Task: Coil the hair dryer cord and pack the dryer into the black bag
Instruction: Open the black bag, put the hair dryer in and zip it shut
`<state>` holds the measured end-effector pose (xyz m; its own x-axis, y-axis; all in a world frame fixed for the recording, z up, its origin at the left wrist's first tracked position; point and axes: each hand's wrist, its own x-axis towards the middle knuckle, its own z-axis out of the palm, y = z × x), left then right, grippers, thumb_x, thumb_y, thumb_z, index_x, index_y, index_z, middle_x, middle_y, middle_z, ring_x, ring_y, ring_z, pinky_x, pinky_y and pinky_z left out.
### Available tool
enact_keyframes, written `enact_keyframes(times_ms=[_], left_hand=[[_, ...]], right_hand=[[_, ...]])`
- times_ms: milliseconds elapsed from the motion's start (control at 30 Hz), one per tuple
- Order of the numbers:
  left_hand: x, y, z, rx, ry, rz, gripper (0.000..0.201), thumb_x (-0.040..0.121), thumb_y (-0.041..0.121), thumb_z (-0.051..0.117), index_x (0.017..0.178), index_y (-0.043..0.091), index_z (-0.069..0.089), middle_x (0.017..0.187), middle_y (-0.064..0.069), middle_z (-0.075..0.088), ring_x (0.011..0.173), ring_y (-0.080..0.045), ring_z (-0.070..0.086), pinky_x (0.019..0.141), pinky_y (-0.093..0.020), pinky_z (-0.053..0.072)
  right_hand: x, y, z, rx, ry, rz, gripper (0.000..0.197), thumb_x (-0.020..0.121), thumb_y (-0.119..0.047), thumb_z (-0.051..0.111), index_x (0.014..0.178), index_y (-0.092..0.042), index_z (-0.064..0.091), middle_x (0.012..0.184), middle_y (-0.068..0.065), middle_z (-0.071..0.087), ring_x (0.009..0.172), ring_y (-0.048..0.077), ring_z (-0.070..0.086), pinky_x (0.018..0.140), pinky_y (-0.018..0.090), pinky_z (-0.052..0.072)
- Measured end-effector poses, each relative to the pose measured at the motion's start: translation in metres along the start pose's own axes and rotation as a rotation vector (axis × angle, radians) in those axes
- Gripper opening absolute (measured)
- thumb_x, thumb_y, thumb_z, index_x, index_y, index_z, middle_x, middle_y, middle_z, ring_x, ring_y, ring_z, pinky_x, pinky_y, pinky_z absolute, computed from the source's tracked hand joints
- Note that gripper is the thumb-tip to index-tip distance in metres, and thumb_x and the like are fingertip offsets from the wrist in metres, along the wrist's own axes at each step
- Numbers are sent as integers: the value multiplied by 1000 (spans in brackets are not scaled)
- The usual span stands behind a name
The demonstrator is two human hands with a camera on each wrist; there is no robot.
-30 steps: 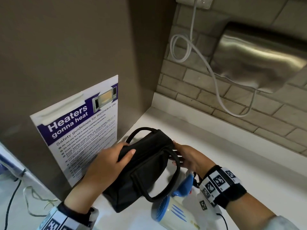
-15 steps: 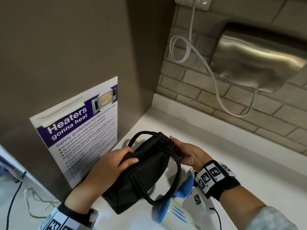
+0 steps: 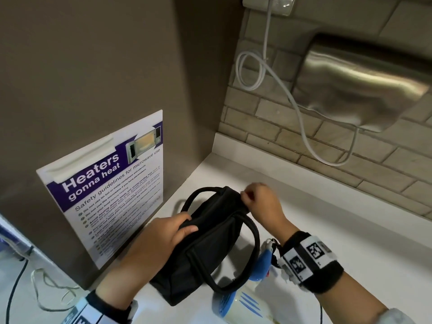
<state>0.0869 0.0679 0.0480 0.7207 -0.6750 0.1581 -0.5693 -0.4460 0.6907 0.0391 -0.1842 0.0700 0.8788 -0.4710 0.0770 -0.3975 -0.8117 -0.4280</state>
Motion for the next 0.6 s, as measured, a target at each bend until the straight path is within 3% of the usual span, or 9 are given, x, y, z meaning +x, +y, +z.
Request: enact_keyframes(times_ms=[67, 133, 233, 333, 400, 467, 533, 600], left_hand=[[-1, 3, 3, -18, 46, -7, 17, 92, 42, 52, 88, 27, 58, 57, 10, 58, 62, -4, 59, 58, -18, 42], [-1, 2, 1, -70, 123, -41, 18, 92, 41, 52, 88, 25, 59, 57, 8, 61, 64, -4, 60, 60, -19, 44], [-1, 2, -2, -108, 230, -68, 19, 92, 37, 52, 85, 21, 60, 60, 6, 63, 70, -3, 61, 60, -17, 45], [-2, 15, 3, -91, 268, -52, 11, 94, 29, 53, 83, 27, 55, 60, 8, 61, 74, 0, 59, 59, -11, 42], [-2, 21, 5, -98, 307, -63, 11, 94, 26, 53, 83, 27, 54, 57, 5, 60, 71, -1, 59, 57, -11, 42], [0, 24, 5, -117, 350, -81, 11, 95, 23, 53, 83, 25, 54, 57, 6, 59, 69, 2, 59, 56, -9, 41], [2, 27, 3, -127, 378, -91, 11, 95, 23, 53, 84, 25, 55, 60, 8, 60, 71, 5, 58, 56, -9, 41], [4, 30, 2, -186, 392, -119, 11, 94, 25, 53, 84, 27, 56, 66, 9, 63, 75, 5, 58, 56, -11, 40]], right_hand=[[-16, -23, -6, -137, 138, -281, 17, 91, -19, 56, 87, -3, 63, 89, 12, 61, 74, 29, 58, 64, 31, 41], [-29, -36, -12, -107, 167, -413, 14, 90, -19, 59, 85, -6, 63, 84, 8, 60, 69, 24, 56, 62, 27, 39], [-29, -34, -23, 108, 22, -298, 11, 87, -23, 60, 84, -14, 63, 79, -1, 62, 70, 14, 54, 63, 24, 36], [-34, -38, -22, -91, -20, -268, 13, 85, -25, 58, 87, -14, 65, 86, 2, 66, 80, 21, 59, 67, 29, 39], [-44, -50, -19, -10, -29, -340, 11, 83, -22, 60, 86, -13, 65, 90, 2, 64, 84, 20, 58, 72, 29, 42], [-58, -66, -18, 196, 8, -413, 7, 81, -18, 64, 83, -12, 67, 93, 2, 57, 87, 12, 53, 78, 21, 41], [-72, -77, -16, 283, 136, -454, 7, 81, -17, 66, 82, -10, 68, 97, 1, 47, 92, 8, 46, 83, 14, 38], [-86, -86, -13, 269, 201, -519, 9, 84, -18, 64, 84, -10, 67, 100, 1, 42, 97, 12, 44, 85, 23, 41]])
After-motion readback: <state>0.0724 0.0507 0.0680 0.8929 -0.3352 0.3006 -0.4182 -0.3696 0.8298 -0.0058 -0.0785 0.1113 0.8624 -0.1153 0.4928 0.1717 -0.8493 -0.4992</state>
